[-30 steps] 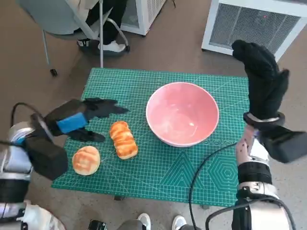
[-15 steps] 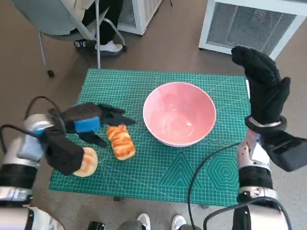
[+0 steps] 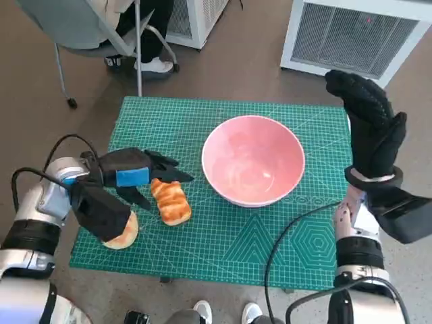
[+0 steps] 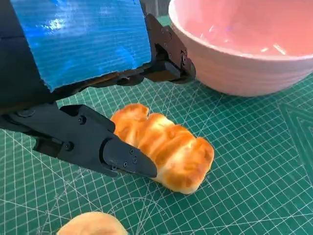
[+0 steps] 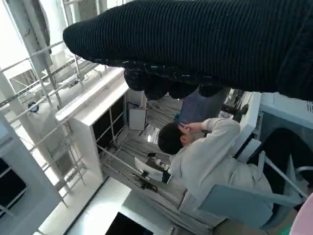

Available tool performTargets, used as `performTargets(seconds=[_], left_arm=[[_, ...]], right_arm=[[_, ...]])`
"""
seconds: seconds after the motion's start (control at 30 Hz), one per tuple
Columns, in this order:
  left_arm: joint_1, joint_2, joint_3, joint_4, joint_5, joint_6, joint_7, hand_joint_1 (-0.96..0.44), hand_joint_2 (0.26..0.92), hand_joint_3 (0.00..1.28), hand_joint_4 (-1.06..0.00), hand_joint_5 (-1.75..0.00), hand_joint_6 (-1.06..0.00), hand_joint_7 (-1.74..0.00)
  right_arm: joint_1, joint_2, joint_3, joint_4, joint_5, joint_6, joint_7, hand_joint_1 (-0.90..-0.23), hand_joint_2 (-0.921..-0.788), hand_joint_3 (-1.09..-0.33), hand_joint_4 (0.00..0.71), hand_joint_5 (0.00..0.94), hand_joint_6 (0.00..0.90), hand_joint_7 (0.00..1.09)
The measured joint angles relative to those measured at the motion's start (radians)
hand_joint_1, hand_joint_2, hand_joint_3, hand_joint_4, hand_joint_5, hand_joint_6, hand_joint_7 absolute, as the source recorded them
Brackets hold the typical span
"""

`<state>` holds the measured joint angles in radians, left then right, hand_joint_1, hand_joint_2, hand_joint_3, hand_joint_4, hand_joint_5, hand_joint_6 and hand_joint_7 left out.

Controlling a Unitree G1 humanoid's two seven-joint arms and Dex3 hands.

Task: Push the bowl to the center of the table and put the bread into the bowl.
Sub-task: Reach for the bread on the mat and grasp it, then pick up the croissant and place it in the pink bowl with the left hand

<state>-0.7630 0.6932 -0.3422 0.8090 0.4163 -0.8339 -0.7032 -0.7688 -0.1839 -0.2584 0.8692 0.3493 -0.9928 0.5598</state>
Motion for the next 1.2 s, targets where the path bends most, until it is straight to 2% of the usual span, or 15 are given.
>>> performTargets(seconds=[0.37, 0.6, 0.8, 0.83, 0.9, 0.93, 1.0, 1.2], left_arm=[[-0.015, -0.026, -0.055, 0.058, 0.096, 0.043, 0.070, -0.08, 0.790, 0.01, -0.34, -0.01, -0.49, -0.01], [-0.041, -0.055, -0.083, 0.098, 0.127, 0.071, 0.118, -0.07, 0.813, 0.02, -0.42, -0.03, -0.55, -0.03], [-0.058, -0.088, -0.097, 0.145, 0.126, 0.074, 0.132, -0.07, 0.885, 0.02, -0.75, -0.05, -0.79, -0.08], [-0.061, -0.092, -0.097, 0.151, 0.124, 0.075, 0.132, -0.05, 0.898, 0.04, -0.72, -0.43, -0.72, -0.50], [-0.069, -0.097, -0.096, 0.157, 0.118, 0.076, 0.132, -0.02, 0.909, 0.06, -0.71, -0.77, -0.67, -0.84], [-0.072, -0.099, -0.094, 0.160, 0.113, 0.076, 0.132, -0.02, 0.913, 0.06, -0.70, -0.90, -0.66, -0.96], [-0.075, -0.101, -0.088, 0.167, 0.096, 0.071, 0.131, -0.01, 0.917, 0.05, -0.71, -1.03, -0.66, -1.02], [-0.075, -0.101, -0.062, 0.194, 0.051, 0.032, 0.122, 0.00, 0.916, 0.05, -0.68, -1.28, -0.73, -0.92]], right_arm=[[0.007, 0.001, -0.001, -0.005, -0.001, 0.000, -0.003, -0.607, -0.921, -0.759, 0.348, 0.003, 0.319, 0.09], [0.012, 0.008, 0.000, -0.012, -0.002, 0.000, -0.006, -0.608, -0.921, -0.760, 0.348, 0.002, 0.319, 0.09], [0.019, 0.008, 0.000, -0.015, -0.002, 0.000, -0.013, -0.611, -0.921, -0.759, 0.349, 0.002, 0.325, 0.09], [0.019, 0.008, 0.000, -0.015, -0.002, 0.000, -0.014, -0.611, -0.921, -0.759, 0.349, 0.002, 0.326, 0.09], [0.021, 0.008, 0.000, -0.017, -0.002, 0.000, -0.015, -0.611, -0.921, -0.759, 0.350, 0.002, 0.328, 0.09], [0.022, 0.008, 0.000, -0.017, -0.002, 0.000, -0.016, -0.611, -0.921, -0.759, 0.350, 0.002, 0.329, 0.09], [0.023, 0.008, 0.000, -0.018, -0.002, 0.000, -0.017, -0.611, -0.921, -0.759, 0.351, 0.002, 0.329, 0.09], [0.029, 0.008, 0.000, -0.024, -0.002, 0.006, -0.017, -0.611, -0.921, -0.760, 0.351, 0.002, 0.330, 0.09]])
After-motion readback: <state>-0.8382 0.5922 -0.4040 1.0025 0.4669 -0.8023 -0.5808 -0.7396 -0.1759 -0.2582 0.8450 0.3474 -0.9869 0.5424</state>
